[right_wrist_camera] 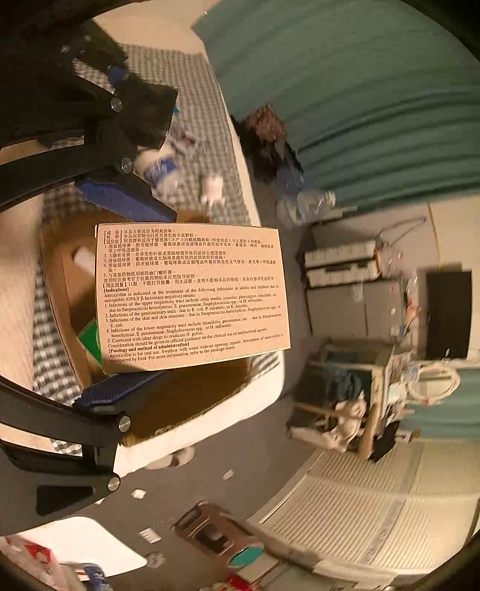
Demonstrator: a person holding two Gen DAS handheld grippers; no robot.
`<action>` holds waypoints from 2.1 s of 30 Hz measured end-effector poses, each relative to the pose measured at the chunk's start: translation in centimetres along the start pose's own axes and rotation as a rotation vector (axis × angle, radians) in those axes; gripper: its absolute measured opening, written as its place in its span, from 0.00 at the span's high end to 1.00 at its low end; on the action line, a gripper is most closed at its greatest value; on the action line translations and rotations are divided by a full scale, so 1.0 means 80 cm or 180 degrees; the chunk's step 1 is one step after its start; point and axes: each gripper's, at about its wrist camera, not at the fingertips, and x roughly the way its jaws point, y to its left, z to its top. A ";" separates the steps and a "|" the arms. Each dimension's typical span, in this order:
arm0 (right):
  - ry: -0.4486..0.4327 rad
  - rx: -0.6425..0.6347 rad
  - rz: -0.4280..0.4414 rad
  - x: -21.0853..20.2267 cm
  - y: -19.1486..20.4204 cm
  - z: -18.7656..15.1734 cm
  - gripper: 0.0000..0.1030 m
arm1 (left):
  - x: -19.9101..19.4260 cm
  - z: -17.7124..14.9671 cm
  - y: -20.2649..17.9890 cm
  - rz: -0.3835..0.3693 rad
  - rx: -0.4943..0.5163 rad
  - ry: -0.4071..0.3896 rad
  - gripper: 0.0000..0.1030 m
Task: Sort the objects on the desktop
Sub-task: 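Carry leaflet and black case over the cardboard box and open both tools, then grasp the light blue tissue pack with left tool while right tool grasps tape roll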
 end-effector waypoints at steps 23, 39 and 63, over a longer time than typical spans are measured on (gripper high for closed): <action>-0.0141 0.0329 0.0396 0.044 -0.028 -0.008 0.11 | -0.006 -0.023 0.047 0.0187 0.0131 -0.0113 0.00; -0.0181 -0.0552 0.1022 0.028 0.174 -0.066 0.11 | -0.113 -0.049 0.275 0.1558 -0.0180 -0.0648 0.00; 0.0414 -0.1158 0.0553 0.256 0.329 -0.115 0.11 | 0.061 -0.149 0.470 0.1267 -0.1190 0.0506 0.00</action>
